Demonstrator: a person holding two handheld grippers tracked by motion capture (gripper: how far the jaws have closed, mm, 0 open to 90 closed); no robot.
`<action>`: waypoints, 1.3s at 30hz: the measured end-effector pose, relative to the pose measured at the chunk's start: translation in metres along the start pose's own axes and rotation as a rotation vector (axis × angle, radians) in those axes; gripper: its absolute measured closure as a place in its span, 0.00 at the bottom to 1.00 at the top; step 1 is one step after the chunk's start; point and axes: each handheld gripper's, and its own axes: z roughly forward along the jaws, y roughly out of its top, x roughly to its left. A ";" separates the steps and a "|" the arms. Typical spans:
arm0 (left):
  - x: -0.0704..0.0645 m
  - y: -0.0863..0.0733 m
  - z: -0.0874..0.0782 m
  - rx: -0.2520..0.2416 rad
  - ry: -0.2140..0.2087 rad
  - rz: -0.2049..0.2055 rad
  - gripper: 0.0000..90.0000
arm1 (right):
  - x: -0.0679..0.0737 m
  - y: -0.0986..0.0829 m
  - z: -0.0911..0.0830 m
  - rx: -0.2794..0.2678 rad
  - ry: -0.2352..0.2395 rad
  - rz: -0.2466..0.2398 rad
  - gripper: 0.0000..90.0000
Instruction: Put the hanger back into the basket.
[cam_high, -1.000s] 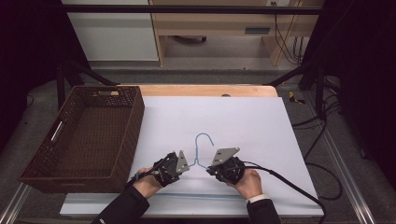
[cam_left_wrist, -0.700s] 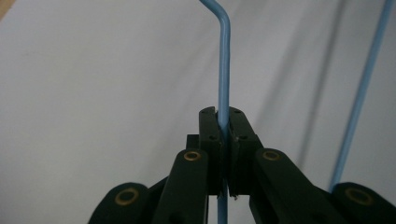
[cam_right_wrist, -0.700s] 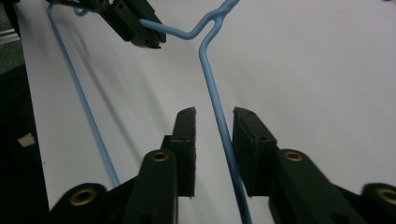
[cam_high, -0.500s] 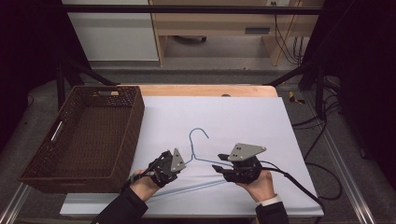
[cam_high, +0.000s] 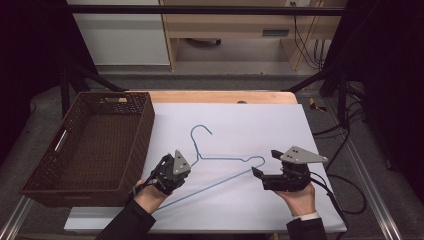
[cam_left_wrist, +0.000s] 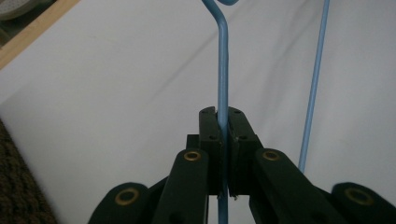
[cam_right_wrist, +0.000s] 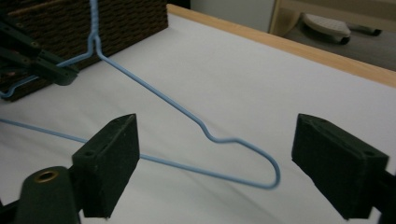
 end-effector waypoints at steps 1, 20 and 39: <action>0.003 0.002 -0.004 -0.005 0.007 -0.008 0.96 | -0.002 -0.001 -0.002 -0.005 -0.010 0.005 0.13; 0.045 0.040 -0.064 -0.104 0.066 -0.091 0.96 | -0.012 -0.026 -0.025 -0.076 -0.125 0.058 0.03; 0.101 0.041 -0.125 -0.160 0.176 -0.150 0.96 | -0.015 -0.032 -0.024 -0.064 -0.143 0.067 0.02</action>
